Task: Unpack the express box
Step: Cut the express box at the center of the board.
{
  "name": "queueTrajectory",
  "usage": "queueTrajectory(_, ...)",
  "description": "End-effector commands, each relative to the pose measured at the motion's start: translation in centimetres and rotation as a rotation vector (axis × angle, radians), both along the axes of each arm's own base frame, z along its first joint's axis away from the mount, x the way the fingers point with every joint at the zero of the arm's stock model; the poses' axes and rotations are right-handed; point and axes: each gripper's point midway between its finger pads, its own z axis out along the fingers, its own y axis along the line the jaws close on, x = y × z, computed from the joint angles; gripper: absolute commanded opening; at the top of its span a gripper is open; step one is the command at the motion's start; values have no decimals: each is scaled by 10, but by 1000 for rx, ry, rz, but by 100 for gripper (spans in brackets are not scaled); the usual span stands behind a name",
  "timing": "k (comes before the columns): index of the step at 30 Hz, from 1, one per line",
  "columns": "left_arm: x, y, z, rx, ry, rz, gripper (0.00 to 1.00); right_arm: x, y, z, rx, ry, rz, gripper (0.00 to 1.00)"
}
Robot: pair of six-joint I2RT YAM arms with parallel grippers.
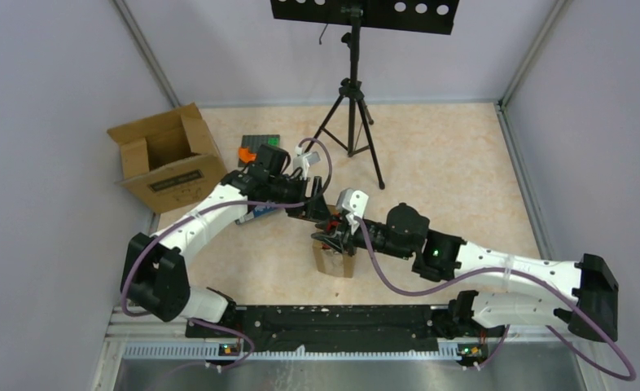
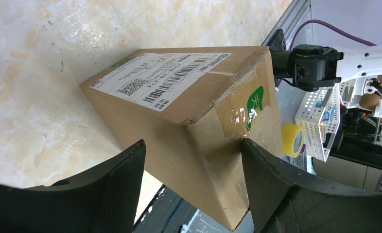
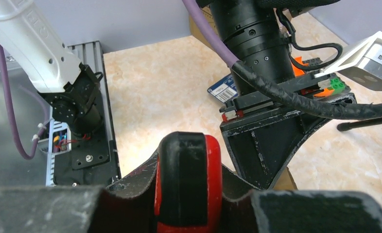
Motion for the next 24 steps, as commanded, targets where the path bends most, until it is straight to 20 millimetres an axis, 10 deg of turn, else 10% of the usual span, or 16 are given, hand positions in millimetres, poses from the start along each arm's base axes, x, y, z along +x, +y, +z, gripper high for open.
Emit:
queueTrajectory(1, -1, 10, -24, 96, -5, -34, 74, -3, -2, 48, 78, -73, 5, 0)
queueTrajectory(24, 3, 8, -27, 105, -3, -50, 74, -4, -22, -6, -12, 21, -47, 0)
